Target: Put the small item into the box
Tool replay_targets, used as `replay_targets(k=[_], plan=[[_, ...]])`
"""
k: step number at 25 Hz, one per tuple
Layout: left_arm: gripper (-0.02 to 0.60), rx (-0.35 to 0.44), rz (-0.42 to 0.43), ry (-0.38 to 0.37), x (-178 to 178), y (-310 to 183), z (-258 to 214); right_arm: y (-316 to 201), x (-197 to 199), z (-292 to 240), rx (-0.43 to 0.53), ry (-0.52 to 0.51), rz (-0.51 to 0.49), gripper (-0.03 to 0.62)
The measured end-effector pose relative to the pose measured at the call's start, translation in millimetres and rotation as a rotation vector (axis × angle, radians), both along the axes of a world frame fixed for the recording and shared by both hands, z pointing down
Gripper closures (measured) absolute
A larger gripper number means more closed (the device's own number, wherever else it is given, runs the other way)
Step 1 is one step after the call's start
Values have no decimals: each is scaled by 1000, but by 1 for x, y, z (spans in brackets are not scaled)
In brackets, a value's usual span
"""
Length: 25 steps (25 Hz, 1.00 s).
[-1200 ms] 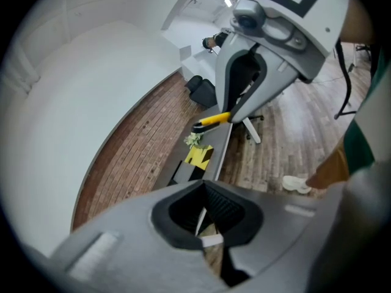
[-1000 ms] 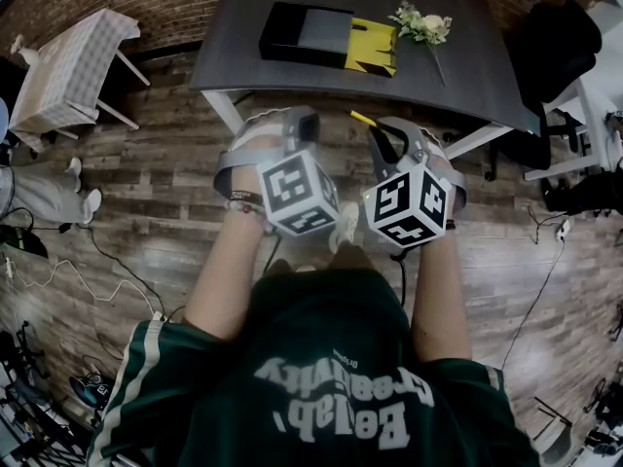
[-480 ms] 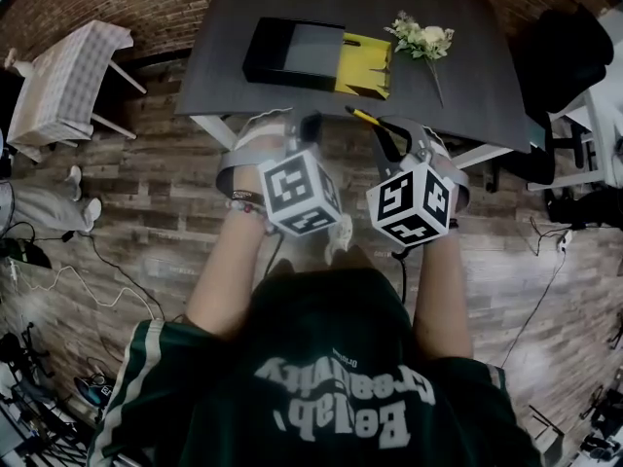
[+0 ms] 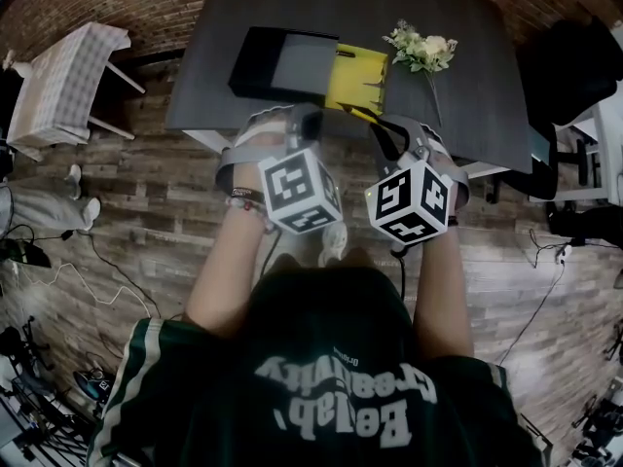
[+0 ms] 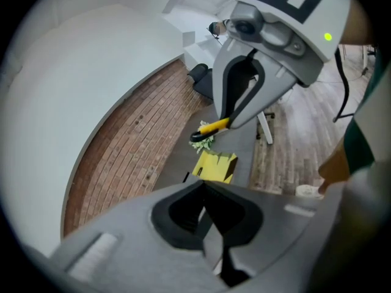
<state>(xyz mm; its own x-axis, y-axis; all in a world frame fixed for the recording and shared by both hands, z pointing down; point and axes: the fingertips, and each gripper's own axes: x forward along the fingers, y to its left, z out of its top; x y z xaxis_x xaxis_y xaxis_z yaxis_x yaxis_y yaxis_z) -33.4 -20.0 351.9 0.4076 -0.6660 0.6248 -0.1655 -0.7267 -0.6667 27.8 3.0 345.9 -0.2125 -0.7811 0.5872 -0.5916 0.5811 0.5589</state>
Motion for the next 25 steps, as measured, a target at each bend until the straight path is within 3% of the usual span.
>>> replay_targets(k=[14,25], plan=[[580,9,-21,-26,56,-44,7,-41,50,13,-10,-3,-43,560],[580,7,-55,-46,69,-61,11,-61,64,17,-11,-14,-82,560]])
